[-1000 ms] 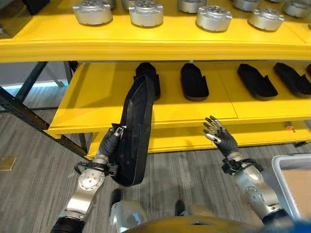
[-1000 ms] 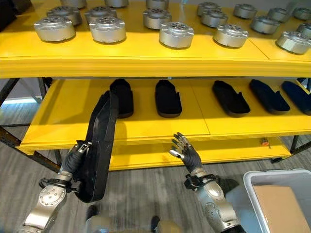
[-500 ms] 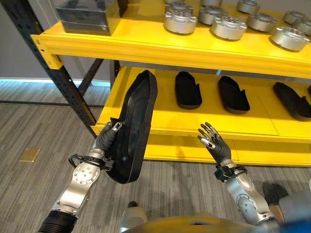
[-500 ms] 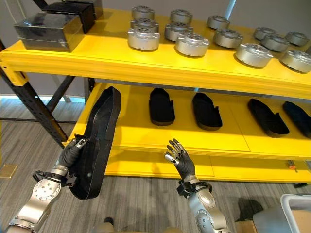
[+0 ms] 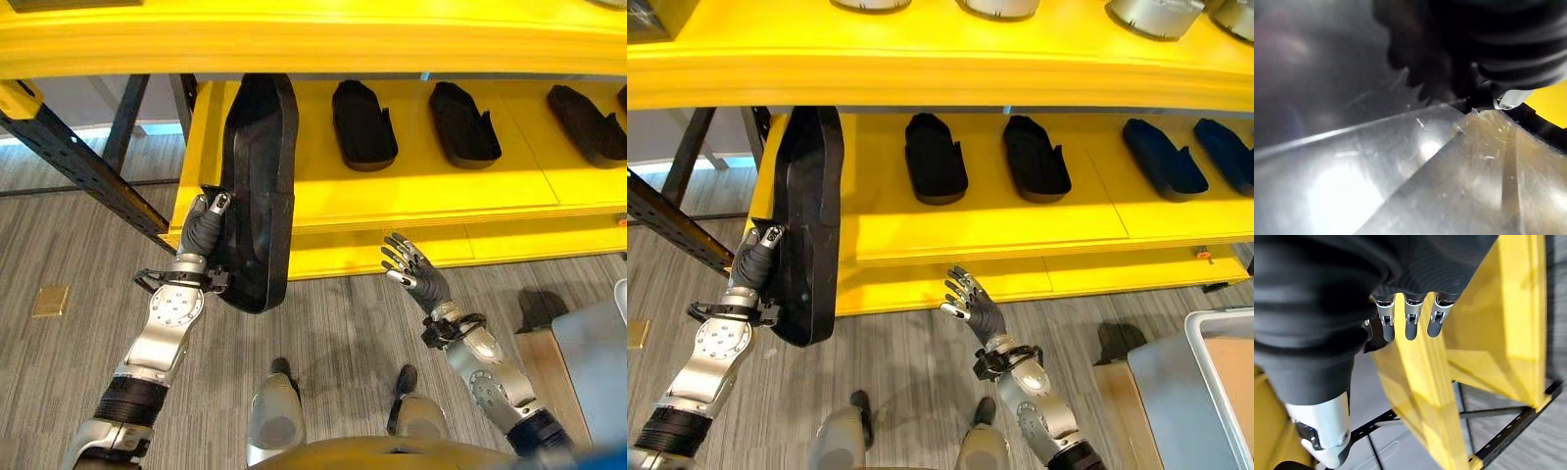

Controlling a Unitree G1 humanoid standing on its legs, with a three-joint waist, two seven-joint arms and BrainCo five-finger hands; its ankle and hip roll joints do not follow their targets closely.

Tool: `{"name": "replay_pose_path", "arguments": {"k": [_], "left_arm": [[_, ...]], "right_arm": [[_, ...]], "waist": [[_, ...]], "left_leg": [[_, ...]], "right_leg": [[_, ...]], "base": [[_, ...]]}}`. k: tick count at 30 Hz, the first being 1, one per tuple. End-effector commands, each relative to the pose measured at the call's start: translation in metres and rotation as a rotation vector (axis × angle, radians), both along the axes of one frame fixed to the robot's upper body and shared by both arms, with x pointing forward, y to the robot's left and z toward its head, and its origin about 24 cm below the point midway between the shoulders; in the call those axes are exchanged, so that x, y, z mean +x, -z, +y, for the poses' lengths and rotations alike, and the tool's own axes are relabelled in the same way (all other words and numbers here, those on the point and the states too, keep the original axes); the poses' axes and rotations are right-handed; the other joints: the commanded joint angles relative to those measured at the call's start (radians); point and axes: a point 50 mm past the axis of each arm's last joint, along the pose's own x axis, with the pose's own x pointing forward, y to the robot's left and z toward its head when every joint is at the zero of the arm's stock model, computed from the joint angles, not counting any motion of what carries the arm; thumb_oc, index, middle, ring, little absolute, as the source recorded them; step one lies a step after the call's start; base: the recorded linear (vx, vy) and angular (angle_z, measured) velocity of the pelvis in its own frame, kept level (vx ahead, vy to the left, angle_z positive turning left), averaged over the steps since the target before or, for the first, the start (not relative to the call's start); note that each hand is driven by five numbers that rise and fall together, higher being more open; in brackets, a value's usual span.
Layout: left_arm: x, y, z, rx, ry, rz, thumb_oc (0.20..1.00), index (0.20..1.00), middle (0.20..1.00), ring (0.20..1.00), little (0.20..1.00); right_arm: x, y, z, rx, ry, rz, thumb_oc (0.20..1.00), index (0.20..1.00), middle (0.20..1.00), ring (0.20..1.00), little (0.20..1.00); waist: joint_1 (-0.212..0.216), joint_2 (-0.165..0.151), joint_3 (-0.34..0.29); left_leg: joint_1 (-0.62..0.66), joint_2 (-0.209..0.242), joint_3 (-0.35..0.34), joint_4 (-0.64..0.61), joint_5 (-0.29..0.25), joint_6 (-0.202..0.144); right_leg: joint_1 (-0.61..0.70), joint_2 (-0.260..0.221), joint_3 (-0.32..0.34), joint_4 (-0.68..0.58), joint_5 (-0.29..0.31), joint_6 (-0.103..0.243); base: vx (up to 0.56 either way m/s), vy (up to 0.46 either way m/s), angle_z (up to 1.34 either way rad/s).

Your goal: Move parts from the plastic box to the shelf.

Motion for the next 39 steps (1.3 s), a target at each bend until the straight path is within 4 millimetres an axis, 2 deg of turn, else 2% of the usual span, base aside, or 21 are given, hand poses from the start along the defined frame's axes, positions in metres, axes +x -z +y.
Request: {"name": "replay_pose_path", "arguments": {"k": [1,3,6,7,10,11,14,16,17,18,25,28,30,32,39], "left_arm": [[0.017,-0.042,-0.004,-0.007,0.0,-0.198,0.2,0.2,0.2,0.2,0.2],[0.036,-0.059,-0.011,-0.064,-0.026,-0.258,0.2,0.2,0.2,0.2,0.2],[0.042,-0.066,-0.011,-0.078,-0.042,-0.277,0.2,0.2,0.2,0.2,0.2],[0.053,-0.085,-0.01,-0.045,-0.082,-0.328,0.2,0.2,0.2,0.2,0.2],[0.061,-0.104,-0.005,-0.092,-0.119,-0.38,0.2,0.2,0.2,0.2,0.2],[0.061,-0.104,-0.005,-0.091,-0.118,-0.38,0.2,0.2,0.2,0.2,0.2],[0.071,-0.132,0.01,-0.099,-0.185,-0.428,0.2,0.2,0.2,0.2,0.2],[0.074,-0.145,0.017,-0.047,-0.217,-0.443,0.2,0.2,0.2,0.2,0.2],[0.074,-0.145,0.017,-0.047,-0.217,-0.442,0.2,0.2,0.2,0.2,0.2],[0.076,-0.156,0.023,-0.028,-0.241,-0.455,0.2,0.2,0.2,0.2,0.2],[0.08,-0.178,0.036,0.03,-0.286,-0.448,0.2,0.2,0.2,0.2,0.2],[0.082,-0.187,0.043,0.098,-0.315,-0.427,0.2,0.2,0.2,0.2,0.2],[0.08,-0.198,0.047,0.229,-0.348,-0.43,0.2,0.2,0.2,0.2,0.2],[0.082,-0.203,0.059,0.271,-0.396,-0.384,0.2,0.2,0.2,0.2,0.2],[0.087,-0.217,0.069,0.324,-0.471,-0.331,0.2,0.2,0.2,0.2,0.2]], "right_arm": [[0.006,-0.027,0.002,0.064,-0.017,-0.119,1.0,1.0,1.0,1.0,1.0],[0.006,-0.027,0.007,0.069,-0.037,-0.116,1.0,1.0,1.0,1.0,1.0],[0.007,-0.029,0.009,0.073,-0.044,-0.119,1.0,1.0,1.0,1.0,1.0],[0.008,-0.03,0.013,0.075,-0.061,-0.122,1.0,1.0,1.0,1.0,1.0],[0.009,-0.029,0.016,0.068,-0.067,-0.12,1.0,1.0,1.0,1.0,1.0],[0.009,-0.029,0.016,0.068,-0.067,-0.121,1.0,1.0,1.0,1.0,1.0],[0.007,-0.024,0.019,0.071,-0.076,-0.097,1.0,1.0,1.0,1.0,1.0],[0.005,-0.021,0.02,0.068,-0.084,-0.085,1.0,1.0,1.0,1.0,1.0],[0.005,-0.021,0.02,0.068,-0.084,-0.085,1.0,1.0,1.0,1.0,1.0],[0.003,-0.018,0.02,0.066,-0.092,-0.075,1.0,1.0,1.0,1.0,1.0],[-0.001,-0.012,0.017,0.059,-0.098,-0.052,1.0,1.0,1.0,1.0,1.0],[-0.003,-0.01,0.014,0.051,-0.096,-0.045,1.0,1.0,1.0,1.0,1.0],[-0.004,-0.011,0.01,0.05,-0.091,-0.051,1.0,1.0,1.0,1.0,1.0],[-0.004,-0.012,0.007,0.045,-0.094,-0.057,1.0,1.0,1.0,1.0,1.0],[-0.006,-0.009,0.001,0.043,-0.082,-0.042,1.0,1.0,1.0,1.0,1.0]], "waist": [[-0.018,-0.016,0.012],[-0.041,-0.01,0.038],[-0.044,-0.01,0.041],[-0.053,-0.01,0.054],[-0.059,-0.011,0.072],[-0.059,-0.011,0.072],[-0.07,-0.016,0.089],[-0.074,-0.018,0.092],[-0.072,-0.017,0.095],[-0.077,-0.017,0.099],[-0.084,-0.016,0.103],[-0.087,-0.015,0.106],[-0.088,-0.014,0.108],[-0.091,-0.016,0.111],[-0.097,-0.021,0.117]], "left_leg": [[-0.023,0.048,-0.072,0.013,0.019,-0.037],[-0.065,0.064,-0.073,0.019,0.032,-0.052],[-0.081,0.069,-0.074,0.026,0.034,-0.054],[-0.1,0.072,-0.074,0.03,0.037,-0.058],[-0.119,0.074,-0.077,0.036,0.039,-0.061],[-0.119,0.074,-0.078,0.037,0.039,-0.061],[-0.142,0.079,-0.076,0.051,0.037,-0.064],[-0.147,0.081,-0.074,0.056,0.035,-0.065],[-0.145,0.083,-0.074,0.059,0.032,-0.066],[-0.154,0.083,-0.075,0.068,0.028,-0.066],[-0.171,0.084,-0.078,0.088,0.02,-0.065],[-0.175,0.083,-0.079,0.095,0.018,-0.064],[-0.18,0.082,-0.083,0.101,0.016,-0.064],[-0.19,0.081,-0.084,0.109,0.013,-0.062],[-0.214,0.081,-0.09,0.122,0.012,-0.06]], "right_leg": [[0.008,-0.044,0.033,0.056,-0.075,0.016],[-0.048,-0.04,0.049,0.085,-0.082,0.015],[-0.07,-0.039,0.054,0.093,-0.083,0.015],[-0.095,-0.039,0.063,0.104,-0.083,0.015],[-0.119,-0.038,0.073,0.112,-0.081,0.014],[-0.12,-0.038,0.073,0.112,-0.081,0.014],[-0.146,-0.035,0.089,0.118,-0.073,0.017],[-0.153,-0.035,0.091,0.117,-0.071,0.02],[-0.15,-0.034,0.091,0.119,-0.074,0.02],[-0.158,-0.033,0.097,0.122,-0.071,0.022],[-0.168,-0.033,0.1,0.128,-0.066,0.028],[-0.168,-0.032,0.098,0.129,-0.064,0.032],[-0.169,-0.034,0.096,0.13,-0.063,0.035],[-0.17,-0.034,0.094,0.128,-0.06,0.039],[-0.178,-0.034,0.091,0.127,-0.055,0.044]], "base": [[-0.04,-0.005,0.04],[-0.08,-0.013,0.03],[-0.05,-0.003,0.01],[-0.05,-0.001,-0.06],[-0.03,0.0,-0.02],[-0.02,0.001,-0.04],[-0.02,0.006,-0.02],[0.0,0.0,0.0],[0.0,0.0,0.0],[0.0,0.0,0.0],[0.0,0.0,0.0],[0.0,0.0,0.0],[0.0,0.0,0.0],[0.0,0.01,0.03],[0.0,0.0,0.04]]}}
